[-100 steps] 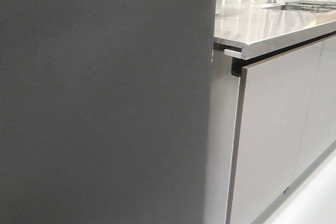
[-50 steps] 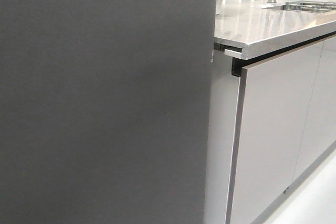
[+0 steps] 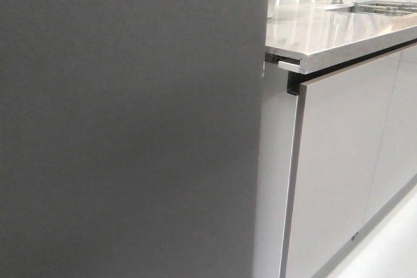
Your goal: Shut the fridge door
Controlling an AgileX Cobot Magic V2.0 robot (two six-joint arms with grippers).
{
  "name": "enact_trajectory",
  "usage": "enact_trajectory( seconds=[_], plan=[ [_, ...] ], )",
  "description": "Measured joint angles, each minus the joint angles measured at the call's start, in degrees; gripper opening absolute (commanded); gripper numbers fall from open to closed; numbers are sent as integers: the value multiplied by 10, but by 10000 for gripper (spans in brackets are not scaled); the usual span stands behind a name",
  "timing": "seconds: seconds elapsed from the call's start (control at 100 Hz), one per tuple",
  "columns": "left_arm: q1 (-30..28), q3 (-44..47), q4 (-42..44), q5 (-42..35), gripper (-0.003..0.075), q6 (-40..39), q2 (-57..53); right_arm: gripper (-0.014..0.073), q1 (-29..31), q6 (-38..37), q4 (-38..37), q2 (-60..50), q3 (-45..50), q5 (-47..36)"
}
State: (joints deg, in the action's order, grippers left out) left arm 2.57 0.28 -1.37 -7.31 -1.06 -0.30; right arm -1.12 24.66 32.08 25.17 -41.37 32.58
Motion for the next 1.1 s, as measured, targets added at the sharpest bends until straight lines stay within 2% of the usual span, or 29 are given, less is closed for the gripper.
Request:
enact_trajectory(
  seconds=[0.7, 0.85, 1.1],
  plan=[
    [0, 0, 0, 0, -20, 0, 0, -45, 0, 0, 0, 0, 1, -15],
    [0, 0, 0, 0, -20, 0, 0, -44, 0, 0, 6, -25, 40, -92],
    [0, 0, 0, 0, -20, 0, 0, -44, 0, 0, 23, -135, 241, -254]
  ],
)
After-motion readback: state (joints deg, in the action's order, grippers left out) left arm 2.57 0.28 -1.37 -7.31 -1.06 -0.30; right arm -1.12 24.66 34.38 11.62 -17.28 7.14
